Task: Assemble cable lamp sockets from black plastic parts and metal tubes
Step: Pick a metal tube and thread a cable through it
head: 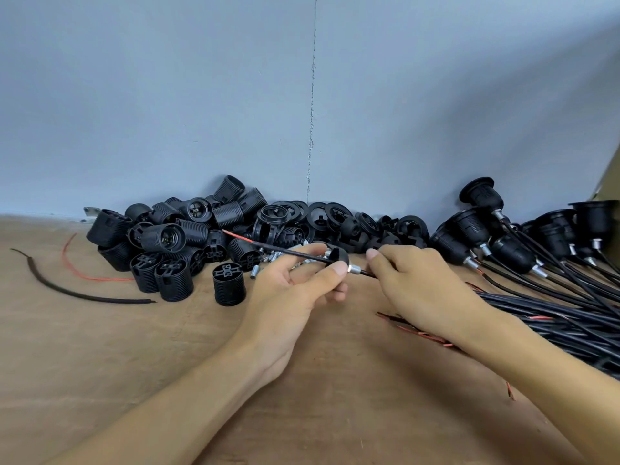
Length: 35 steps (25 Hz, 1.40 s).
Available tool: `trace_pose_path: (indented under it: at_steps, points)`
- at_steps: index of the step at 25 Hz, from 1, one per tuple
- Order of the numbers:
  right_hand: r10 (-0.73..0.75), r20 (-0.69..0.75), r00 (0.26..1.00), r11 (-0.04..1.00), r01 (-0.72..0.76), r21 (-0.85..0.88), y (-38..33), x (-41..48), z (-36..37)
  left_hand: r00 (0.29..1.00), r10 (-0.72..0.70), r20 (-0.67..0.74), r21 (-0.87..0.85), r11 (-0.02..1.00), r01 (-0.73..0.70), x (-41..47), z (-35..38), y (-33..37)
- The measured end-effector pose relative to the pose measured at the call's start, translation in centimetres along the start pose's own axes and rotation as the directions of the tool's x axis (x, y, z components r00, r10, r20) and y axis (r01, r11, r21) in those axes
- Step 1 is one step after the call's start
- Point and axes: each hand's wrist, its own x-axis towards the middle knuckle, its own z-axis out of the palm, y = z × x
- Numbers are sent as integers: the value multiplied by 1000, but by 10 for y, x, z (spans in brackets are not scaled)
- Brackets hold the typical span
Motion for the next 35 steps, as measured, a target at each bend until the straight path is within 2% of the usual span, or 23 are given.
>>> trace_pose_path:
  at_steps: [3, 5, 9, 14, 17, 18, 19, 21, 22, 23, 25, 29, 32, 35]
  points:
    - [-8, -139, 990, 921, -47, -386, 10, 6, -11, 997, 0, -81, 47, 999, 4, 3, -7, 0]
    - [-33, -201, 979, 848, -79, -524, 16, 11, -18, 995, -16, -102, 88, 996, 25, 5, -12, -1]
    - [42, -138, 990, 774, -119, -622, 28, 16, -29, 992, -81, -101, 130, 987, 94, 5, -13, -2]
    - [79, -75, 994, 674, -109, -730, 33, 15, -24, 990, -74, -123, 373, 921, 115, 3, -12, -2]
    - [60, -53, 997, 602, -79, -795, 30, 11, -16, 990, -87, -107, 434, 892, 125, 2, -11, 0]
    - [3, -60, 998, 624, -48, -780, 27, 9, -11, 991, -93, -100, 453, 882, 128, 1, -11, 0]
    - [-79, -65, 995, 693, 8, -721, 23, 7, -5, 991, -98, -95, 466, 875, 131, 1, -10, 0]
    - [-236, -52, 970, 872, 188, -451, 12, 1, 6, 990, -106, -93, 474, 869, 138, 2, -11, -1]
    - [-283, -37, 958, 925, 262, -275, 7, -2, 12, 990, -109, -90, 470, 872, 138, 2, -11, -1]
    - [-314, -3, 949, 940, 311, -143, 5, -5, 18, 991, -108, -85, 460, 878, 135, 2, -12, -1]
    - [-359, 61, 931, 932, 361, -23, 6, -8, 26, 992, -93, -81, 429, 895, 118, 2, -13, -2]
    - [-339, 63, 939, 941, 338, 31, 9, -6, 25, 995, -81, -63, 383, 918, 99, 2, -13, -1]
    - [-364, 53, 930, 927, 367, -76, 7, -4, 19, 995, -100, -17, 319, 942, 100, 3, -16, 2]
    - [-380, 50, 924, 904, 382, -189, 7, -5, 13, 994, -111, -10, 347, 932, 107, 1, -15, 3]
